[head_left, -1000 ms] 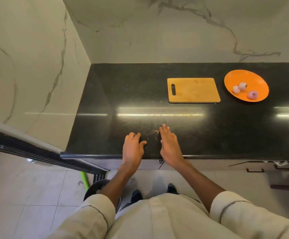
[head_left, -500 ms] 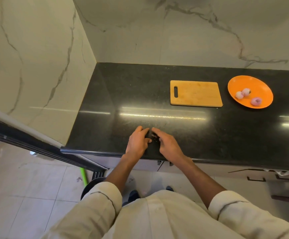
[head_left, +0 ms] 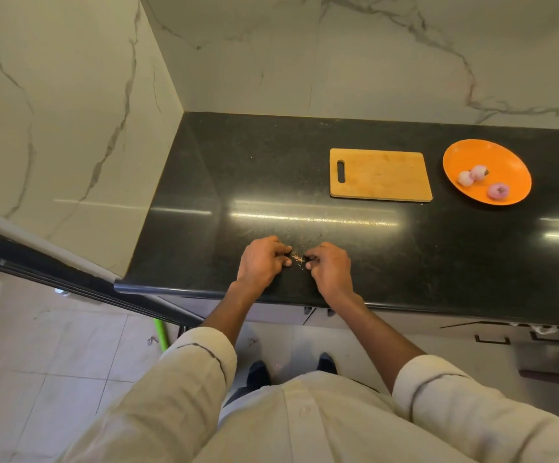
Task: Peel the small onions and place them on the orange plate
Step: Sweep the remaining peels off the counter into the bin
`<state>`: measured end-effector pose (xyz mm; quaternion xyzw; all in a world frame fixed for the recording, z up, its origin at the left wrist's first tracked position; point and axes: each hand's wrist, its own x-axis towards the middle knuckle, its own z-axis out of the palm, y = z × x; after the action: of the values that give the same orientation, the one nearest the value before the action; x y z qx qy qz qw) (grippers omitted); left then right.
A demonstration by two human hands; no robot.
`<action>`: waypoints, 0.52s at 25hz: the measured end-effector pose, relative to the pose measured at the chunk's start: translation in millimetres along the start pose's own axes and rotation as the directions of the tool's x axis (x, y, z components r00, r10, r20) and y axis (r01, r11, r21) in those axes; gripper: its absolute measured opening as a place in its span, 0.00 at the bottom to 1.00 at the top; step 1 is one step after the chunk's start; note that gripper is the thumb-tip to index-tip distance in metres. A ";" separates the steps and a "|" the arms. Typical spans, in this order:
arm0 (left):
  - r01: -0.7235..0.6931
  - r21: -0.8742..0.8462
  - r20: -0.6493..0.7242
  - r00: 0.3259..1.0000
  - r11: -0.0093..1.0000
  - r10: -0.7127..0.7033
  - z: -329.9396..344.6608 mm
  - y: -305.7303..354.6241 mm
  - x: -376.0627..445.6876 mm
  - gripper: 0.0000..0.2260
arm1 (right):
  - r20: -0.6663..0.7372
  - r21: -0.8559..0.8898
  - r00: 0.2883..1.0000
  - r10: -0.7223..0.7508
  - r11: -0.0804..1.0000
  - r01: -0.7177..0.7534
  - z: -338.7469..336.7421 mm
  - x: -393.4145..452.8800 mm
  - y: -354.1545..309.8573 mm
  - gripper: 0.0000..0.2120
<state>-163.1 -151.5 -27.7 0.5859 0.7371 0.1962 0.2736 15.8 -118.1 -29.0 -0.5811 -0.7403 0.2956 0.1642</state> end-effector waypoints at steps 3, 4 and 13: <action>0.023 -0.057 -0.045 0.999 0.998 -0.026 2.8 3.2 -3.5 0.09 | -0.028 -0.010 0.998 -0.054 0.999 0.053 9.0 3.9 -11.9 0.13; 0.020 -0.082 -0.044 0.999 0.996 -0.024 1.6 2.2 -3.8 0.08 | 0.001 -0.015 0.997 -0.077 0.997 0.077 9.4 5.8 -13.1 0.14; 0.039 -0.474 -0.053 0.996 0.880 -0.073 4.2 -22.5 -28.3 0.20 | 0.328 -0.169 0.886 -0.327 0.903 0.395 -0.4 20.7 -9.2 0.21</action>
<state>-172.8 -184.4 -39.8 0.4731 0.6927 0.3819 0.3880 3.4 -99.5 -24.9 -0.3973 -0.8811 0.2537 0.0368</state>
